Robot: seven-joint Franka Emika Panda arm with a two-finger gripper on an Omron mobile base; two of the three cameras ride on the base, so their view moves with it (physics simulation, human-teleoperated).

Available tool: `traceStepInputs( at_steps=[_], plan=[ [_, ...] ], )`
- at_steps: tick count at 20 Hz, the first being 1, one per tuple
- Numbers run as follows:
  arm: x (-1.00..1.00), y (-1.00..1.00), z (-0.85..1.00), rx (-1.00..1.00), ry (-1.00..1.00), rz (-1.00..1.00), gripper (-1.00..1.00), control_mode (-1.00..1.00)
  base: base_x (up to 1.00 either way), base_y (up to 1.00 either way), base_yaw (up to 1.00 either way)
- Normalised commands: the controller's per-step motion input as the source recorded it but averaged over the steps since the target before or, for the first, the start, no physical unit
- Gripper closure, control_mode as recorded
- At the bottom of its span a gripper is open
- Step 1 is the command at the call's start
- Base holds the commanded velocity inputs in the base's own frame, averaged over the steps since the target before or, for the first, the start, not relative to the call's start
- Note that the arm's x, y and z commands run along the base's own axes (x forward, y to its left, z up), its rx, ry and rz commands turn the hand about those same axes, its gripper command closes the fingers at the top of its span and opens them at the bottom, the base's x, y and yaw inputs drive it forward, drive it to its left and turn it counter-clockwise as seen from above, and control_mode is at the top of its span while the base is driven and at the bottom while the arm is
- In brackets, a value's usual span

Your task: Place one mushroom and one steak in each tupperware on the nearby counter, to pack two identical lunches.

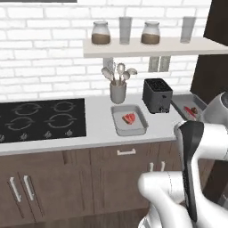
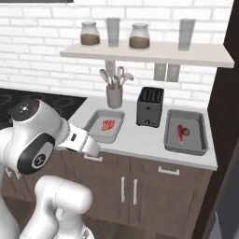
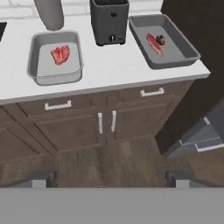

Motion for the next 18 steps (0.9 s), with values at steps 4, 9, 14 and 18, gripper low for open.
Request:
traceStepInputs(
  at_steps=[4,9,14,18],
  plan=[
    [0.0,0.0,0.0,0.0,0.0,0.0,-1.0,1.0,-0.66,-0.93,-0.3],
    [0.0,0.0,0.0,0.0,0.0,0.0,-1.0,1.0,-0.54,-0.72,-0.38],
    [0.0,0.0,0.0,0.0,0.0,0.0,-1.0,1.0,-0.89,-0.57,-0.42],
    [0.0,0.0,0.0,0.0,0.0,0.0,-1.0,1.0,-0.39,-0.53,-0.5]
  ],
)
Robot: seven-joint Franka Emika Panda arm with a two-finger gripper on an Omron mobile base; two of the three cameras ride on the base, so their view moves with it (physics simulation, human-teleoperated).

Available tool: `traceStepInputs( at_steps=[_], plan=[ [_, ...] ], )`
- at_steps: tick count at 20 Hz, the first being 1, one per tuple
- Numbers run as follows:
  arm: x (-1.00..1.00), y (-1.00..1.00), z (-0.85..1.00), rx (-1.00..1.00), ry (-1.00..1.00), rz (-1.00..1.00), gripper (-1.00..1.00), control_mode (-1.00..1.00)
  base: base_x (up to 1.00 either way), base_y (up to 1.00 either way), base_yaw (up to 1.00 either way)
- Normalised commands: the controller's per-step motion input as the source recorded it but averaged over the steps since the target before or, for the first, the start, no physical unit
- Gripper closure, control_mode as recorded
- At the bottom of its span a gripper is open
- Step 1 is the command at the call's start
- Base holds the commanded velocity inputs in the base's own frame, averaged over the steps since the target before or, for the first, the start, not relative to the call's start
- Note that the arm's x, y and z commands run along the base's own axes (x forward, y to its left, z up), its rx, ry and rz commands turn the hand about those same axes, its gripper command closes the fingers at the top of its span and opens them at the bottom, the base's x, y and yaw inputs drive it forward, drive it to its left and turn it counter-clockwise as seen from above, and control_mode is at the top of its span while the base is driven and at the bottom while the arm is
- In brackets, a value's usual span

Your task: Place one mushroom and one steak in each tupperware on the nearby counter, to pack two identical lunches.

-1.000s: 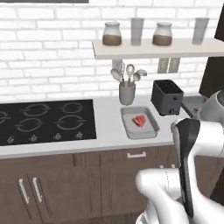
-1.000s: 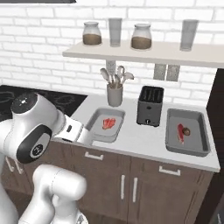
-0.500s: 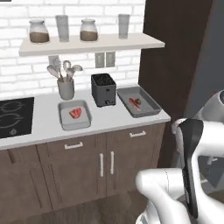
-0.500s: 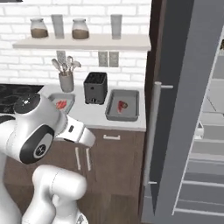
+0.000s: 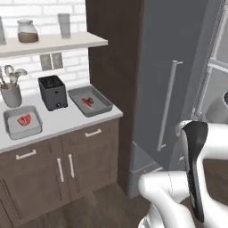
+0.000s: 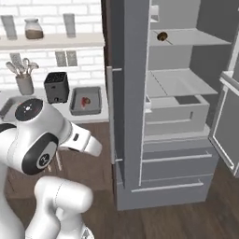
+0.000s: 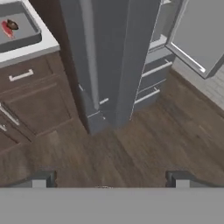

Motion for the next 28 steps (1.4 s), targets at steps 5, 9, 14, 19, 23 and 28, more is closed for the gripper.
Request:
traceStepInputs(
  at_steps=[5,9,14,19,23,28],
  plan=[
    [0.0,0.0,0.0,0.0,0.0,0.0,-1.0,1.0,-0.01,-0.89,-0.52],
    [0.0,0.0,0.0,0.0,0.0,0.0,-1.0,1.0,0.15,-0.98,-0.56],
    [0.0,0.0,0.0,0.0,0.0,0.0,-1.0,1.0,0.21,-0.84,-0.61],
    [0.0,0.0,0.0,0.0,0.0,0.0,-1.0,1.0,0.15,-0.49,-0.38],
    [0.0,0.0,0.0,0.0,0.0,0.0,-1.0,1.0,0.85,-0.01,0.09],
    [0.0,0.0,0.0,0.0,0.0,0.0,-1.0,1.0,1.0,-0.02,0.47]
  ],
)
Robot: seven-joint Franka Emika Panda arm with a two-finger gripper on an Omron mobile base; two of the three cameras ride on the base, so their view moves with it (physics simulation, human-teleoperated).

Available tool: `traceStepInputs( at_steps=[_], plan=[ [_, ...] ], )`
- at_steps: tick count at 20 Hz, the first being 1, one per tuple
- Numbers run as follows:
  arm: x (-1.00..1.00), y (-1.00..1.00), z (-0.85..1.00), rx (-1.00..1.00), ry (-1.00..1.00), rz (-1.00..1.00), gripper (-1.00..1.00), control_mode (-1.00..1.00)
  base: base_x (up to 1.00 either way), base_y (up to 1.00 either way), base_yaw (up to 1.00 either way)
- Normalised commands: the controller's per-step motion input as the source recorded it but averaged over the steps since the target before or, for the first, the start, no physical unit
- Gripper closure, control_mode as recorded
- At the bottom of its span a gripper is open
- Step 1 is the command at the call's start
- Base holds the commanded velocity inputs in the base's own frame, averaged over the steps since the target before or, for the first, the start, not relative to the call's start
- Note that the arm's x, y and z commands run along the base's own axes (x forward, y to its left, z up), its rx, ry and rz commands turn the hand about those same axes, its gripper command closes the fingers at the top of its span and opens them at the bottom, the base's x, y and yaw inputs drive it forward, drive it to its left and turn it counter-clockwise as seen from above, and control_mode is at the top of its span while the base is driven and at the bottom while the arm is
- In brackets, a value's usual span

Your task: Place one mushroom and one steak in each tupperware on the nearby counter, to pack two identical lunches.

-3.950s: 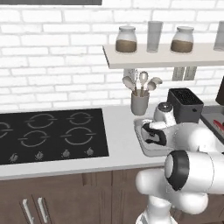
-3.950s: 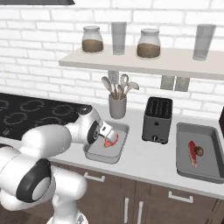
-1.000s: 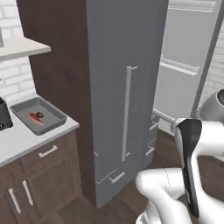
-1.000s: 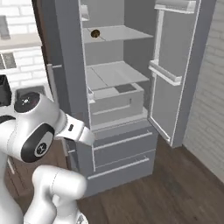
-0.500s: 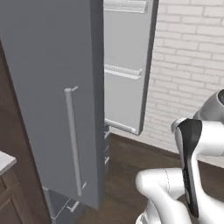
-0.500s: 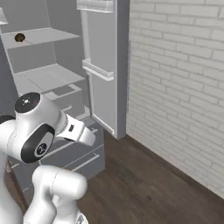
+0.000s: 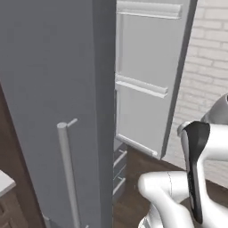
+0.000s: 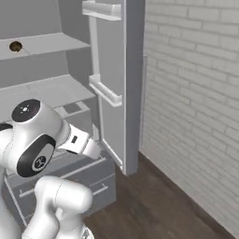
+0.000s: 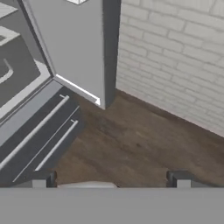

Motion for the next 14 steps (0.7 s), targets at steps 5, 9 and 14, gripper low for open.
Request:
traceStepInputs(
  at_steps=[5,9,14],
  plan=[
    [0.0,0.0,0.0,0.0,0.0,0.0,-1.0,1.0,1.0,0.0,0.69],
    [0.0,0.0,0.0,0.0,0.0,0.0,-1.0,1.0,0.94,0.0,0.78],
    [0.0,0.0,0.0,0.0,0.0,0.0,-1.0,1.0,0.91,0.0,0.78]
  ],
)
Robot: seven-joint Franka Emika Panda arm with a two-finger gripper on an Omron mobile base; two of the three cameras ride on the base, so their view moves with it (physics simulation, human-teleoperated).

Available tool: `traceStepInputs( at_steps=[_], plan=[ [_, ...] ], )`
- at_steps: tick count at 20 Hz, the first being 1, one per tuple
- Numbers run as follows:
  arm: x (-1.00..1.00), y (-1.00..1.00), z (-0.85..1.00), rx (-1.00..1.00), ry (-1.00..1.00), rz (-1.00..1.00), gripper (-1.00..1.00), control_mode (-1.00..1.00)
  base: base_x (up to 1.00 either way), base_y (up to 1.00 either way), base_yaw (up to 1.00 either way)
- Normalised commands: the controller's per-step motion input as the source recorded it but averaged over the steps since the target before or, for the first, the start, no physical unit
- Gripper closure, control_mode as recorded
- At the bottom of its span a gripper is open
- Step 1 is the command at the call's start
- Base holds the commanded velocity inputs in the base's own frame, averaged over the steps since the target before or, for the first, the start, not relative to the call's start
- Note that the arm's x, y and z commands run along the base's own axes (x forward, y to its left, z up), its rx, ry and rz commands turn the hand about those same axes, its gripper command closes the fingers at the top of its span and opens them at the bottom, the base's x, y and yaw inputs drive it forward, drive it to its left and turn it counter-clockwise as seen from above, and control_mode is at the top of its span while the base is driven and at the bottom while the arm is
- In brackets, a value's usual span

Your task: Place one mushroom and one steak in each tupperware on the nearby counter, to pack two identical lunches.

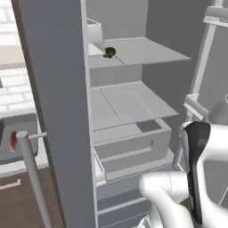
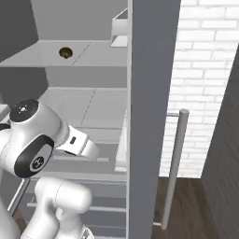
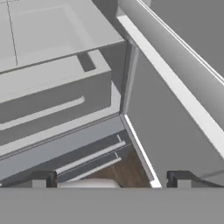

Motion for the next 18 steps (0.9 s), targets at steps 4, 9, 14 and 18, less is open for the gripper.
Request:
traceStepInputs(
  at_steps=[4,9,14,18],
  plan=[
    [0.0,0.0,0.0,0.0,0.0,0.0,-1.0,1.0,0.92,0.14,0.7],
    [0.0,0.0,0.0,0.0,0.0,0.0,-1.0,1.0,0.85,0.52,0.55],
    [0.3,0.28,-0.09,-0.03,0.04,-0.02,-1.0,-1.0,0.23,0.28,0.11],
    [0.34,0.53,0.06,0.0,-0.07,0.02,-1.0,-1.0,0.0,0.0,0.0]
  ],
)
